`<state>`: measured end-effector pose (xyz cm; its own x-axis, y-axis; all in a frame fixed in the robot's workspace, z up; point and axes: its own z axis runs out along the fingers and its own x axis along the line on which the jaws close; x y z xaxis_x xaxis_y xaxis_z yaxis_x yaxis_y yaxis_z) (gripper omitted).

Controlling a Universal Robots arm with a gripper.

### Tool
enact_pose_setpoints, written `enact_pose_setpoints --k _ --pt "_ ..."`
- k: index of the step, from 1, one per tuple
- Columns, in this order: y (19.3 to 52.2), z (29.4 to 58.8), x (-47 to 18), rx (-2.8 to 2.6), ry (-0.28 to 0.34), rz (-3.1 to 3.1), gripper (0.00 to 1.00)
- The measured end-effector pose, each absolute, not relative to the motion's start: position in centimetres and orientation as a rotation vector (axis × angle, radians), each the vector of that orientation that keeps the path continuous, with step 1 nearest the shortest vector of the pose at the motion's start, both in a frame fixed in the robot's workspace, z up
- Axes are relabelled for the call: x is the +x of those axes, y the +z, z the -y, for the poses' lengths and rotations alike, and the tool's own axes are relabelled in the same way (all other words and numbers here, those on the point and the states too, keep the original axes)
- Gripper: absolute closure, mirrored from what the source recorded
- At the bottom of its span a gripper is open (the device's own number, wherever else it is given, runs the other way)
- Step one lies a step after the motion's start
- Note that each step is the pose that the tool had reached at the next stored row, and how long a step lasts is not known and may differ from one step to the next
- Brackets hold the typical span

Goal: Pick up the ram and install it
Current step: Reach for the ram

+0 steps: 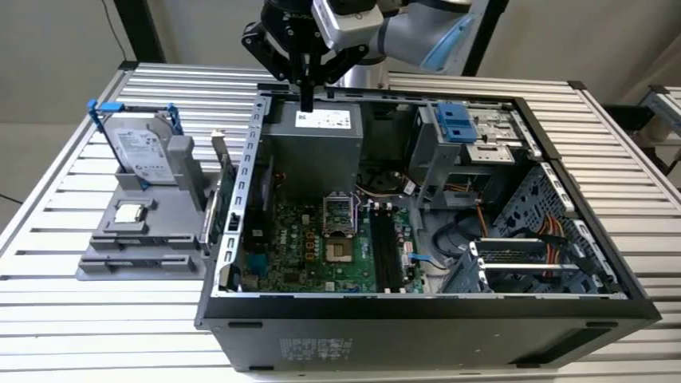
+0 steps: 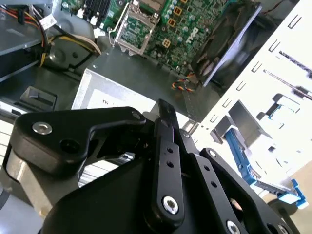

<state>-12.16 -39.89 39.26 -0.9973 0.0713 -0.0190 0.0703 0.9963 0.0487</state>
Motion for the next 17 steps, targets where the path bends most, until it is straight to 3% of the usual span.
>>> enact_pose_setpoints --k 17 --pt "39.2 40.4 -14.0 0.11 0.075 -3.118 1.0"
